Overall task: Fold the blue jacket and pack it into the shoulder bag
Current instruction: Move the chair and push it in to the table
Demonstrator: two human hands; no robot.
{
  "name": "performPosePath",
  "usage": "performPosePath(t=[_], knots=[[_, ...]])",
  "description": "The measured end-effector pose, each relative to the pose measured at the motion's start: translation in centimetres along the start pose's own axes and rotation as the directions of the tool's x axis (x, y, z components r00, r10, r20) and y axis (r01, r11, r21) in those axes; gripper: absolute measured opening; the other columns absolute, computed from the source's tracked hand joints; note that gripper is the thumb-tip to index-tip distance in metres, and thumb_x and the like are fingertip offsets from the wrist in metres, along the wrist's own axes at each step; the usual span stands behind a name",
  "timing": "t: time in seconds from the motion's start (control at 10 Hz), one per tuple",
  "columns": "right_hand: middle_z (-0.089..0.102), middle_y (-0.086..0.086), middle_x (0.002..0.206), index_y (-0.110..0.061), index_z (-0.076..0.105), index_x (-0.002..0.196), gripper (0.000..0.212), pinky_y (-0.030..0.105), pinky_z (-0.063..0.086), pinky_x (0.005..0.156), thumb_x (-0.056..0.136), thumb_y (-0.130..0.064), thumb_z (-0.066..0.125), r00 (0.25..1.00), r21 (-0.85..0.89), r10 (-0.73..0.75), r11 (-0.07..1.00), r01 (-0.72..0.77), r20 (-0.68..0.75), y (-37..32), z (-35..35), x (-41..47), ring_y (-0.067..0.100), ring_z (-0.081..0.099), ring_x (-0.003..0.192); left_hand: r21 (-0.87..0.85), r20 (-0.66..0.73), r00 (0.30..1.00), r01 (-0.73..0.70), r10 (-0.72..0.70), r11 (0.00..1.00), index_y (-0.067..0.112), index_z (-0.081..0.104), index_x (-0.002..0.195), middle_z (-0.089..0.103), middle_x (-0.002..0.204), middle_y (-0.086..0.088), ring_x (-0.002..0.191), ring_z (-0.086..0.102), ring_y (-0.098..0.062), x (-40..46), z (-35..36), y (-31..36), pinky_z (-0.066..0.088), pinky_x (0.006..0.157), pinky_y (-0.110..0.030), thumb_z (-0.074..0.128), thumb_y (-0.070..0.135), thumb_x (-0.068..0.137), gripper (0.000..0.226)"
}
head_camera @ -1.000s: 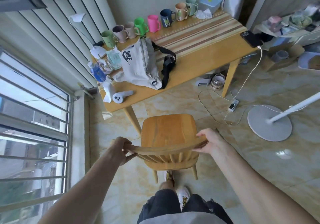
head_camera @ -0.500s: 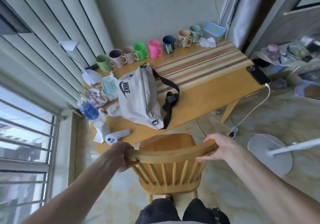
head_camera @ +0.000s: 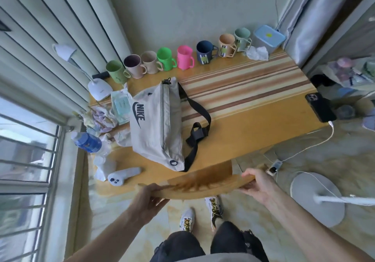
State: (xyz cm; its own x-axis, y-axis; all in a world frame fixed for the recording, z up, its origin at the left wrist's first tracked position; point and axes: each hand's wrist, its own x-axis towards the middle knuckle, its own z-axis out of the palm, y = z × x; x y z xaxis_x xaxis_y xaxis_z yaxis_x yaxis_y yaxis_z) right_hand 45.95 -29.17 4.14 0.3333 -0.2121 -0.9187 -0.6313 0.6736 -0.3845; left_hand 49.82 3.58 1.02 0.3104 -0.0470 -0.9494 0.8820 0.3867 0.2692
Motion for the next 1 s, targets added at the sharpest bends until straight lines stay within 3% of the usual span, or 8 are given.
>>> performPosePath(t=[0.2, 0.3, 0.5, 0.6, 0.7, 0.8, 0.9, 1.0], knots=[[0.058, 0.017, 0.098, -0.008, 0.053, 0.098, 0.027, 0.055, 0.053, 0.077, 0.085, 0.016, 0.052, 0.999, -0.010, -0.016, 1.000, 0.016, 0.038, -4.5, -0.6, 5.6, 0.034, 0.060, 0.093, -0.080, -0.055, 0.994, -0.096, 0.092, 0.992, 0.005, 0.063, 0.103, 0.069, 0.125, -0.014, 0.106, 0.065, -0.026, 3.9, 3.6, -3.0, 0.057, 0.086, -0.043, 0.056, -0.007, 0.090, 0.019], [0.060, 0.022, 0.112, -0.012, 0.046, 0.122, 0.048, 0.051, 0.053, 0.076, 0.085, 0.018, 0.052, 0.996, 0.000, 0.000, 1.000, 0.000, 0.090, -5.5, -1.1, 7.6, 0.032, 0.063, 0.097, 0.075, -0.078, 0.986, -0.142, 0.148, 0.987, 0.017, 0.074, 0.101, 0.062, 0.140, -0.020, 0.132, 0.059, -0.035, 5.0, 4.8, -3.7, 0.049, 0.110, -0.054, 0.069, 0.013, 0.085, 0.018], [0.057, 0.026, 0.122, -0.009, 0.048, 0.120, 0.046, 0.053, 0.053, 0.083, 0.084, 0.019, 0.051, 0.989, 0.029, 0.036, 0.999, -0.041, 0.142, -5.9, -2.3, 10.0, 0.037, 0.065, 0.102, -0.093, -0.172, 0.984, -0.070, 0.053, 0.993, 0.012, 0.063, 0.100, 0.065, 0.138, -0.018, 0.130, 0.059, -0.034, 4.7, 6.1, -3.6, 0.045, 0.114, -0.054, 0.066, 0.012, 0.085, 0.015], [0.054, 0.027, 0.126, -0.011, 0.050, 0.113, 0.043, 0.060, 0.049, 0.099, 0.082, 0.019, 0.053, 0.991, -0.009, 0.042, 0.999, -0.042, 0.126, -5.8, -2.3, 10.2, 0.037, 0.059, 0.111, -0.014, -0.215, 0.974, -0.078, 0.073, 0.997, 0.003, 0.062, 0.102, 0.071, 0.117, -0.014, 0.103, 0.066, -0.026, 4.9, 6.4, -3.5, 0.054, 0.103, -0.045, 0.061, -0.003, 0.093, 0.011], [0.057, 0.025, 0.121, -0.007, 0.050, 0.125, 0.049, 0.055, 0.053, 0.091, 0.083, 0.017, 0.056, 0.998, -0.064, 0.047, 0.997, -0.045, 0.042, -5.9, -1.9, 10.3, 0.036, 0.059, 0.111, 0.073, -0.390, 0.920, -0.019, 0.046, 0.997, -0.007, 0.063, 0.103, 0.067, 0.086, -0.017, 0.076, 0.066, -0.024, 5.0, 6.6, -2.9, 0.062, 0.057, -0.025, 0.074, -0.003, 0.085, 0.021], [0.061, 0.018, 0.107, -0.003, 0.054, 0.123, 0.043, 0.047, 0.052, 0.087, 0.084, 0.014, 0.061, 0.997, -0.190, -0.024, 0.982, 0.009, -0.074, -5.6, -1.3, 10.0, 0.036, 0.059, 0.112, 0.171, -0.475, 0.874, -0.025, 0.105, 0.985, -0.010, 0.064, 0.110, 0.071, 0.090, -0.020, 0.078, 0.071, -0.028, 5.0, 6.6, -2.9, 0.060, 0.062, -0.030, 0.089, 0.008, 0.069, 0.051], [0.064, 0.018, 0.108, -0.006, 0.048, 0.119, 0.044, 0.045, 0.053, 0.087, 0.083, -0.001, 0.073, 0.941, -0.447, -0.283, 0.877, 0.176, -0.184, -4.8, -1.1, 9.2, 0.035, 0.062, 0.100, 0.579, -0.470, 0.783, -0.073, 0.406, 0.812, 0.003, 0.052, 0.134, 0.066, 0.122, -0.020, 0.112, 0.065, -0.039, 4.4, 7.0, -3.5, 0.056, 0.089, -0.043, 0.092, 0.030, 0.064, 0.085], [0.059, 0.019, 0.128, -0.013, 0.041, 0.135, 0.065, 0.047, 0.053, 0.089, 0.082, -0.016, 0.078, 0.757, -0.834, -0.653, 0.399, 0.381, 0.033, -3.8, -1.8, 8.6, 0.038, 0.062, 0.106, 0.971, -0.142, 0.641, -0.058, 0.754, 0.233, 0.024, 0.056, 0.136, 0.050, 0.149, -0.017, 0.141, 0.043, -0.037, 3.4, 6.9, -4.1, 0.038, 0.113, -0.047, 0.073, 0.044, 0.086, 0.057]])
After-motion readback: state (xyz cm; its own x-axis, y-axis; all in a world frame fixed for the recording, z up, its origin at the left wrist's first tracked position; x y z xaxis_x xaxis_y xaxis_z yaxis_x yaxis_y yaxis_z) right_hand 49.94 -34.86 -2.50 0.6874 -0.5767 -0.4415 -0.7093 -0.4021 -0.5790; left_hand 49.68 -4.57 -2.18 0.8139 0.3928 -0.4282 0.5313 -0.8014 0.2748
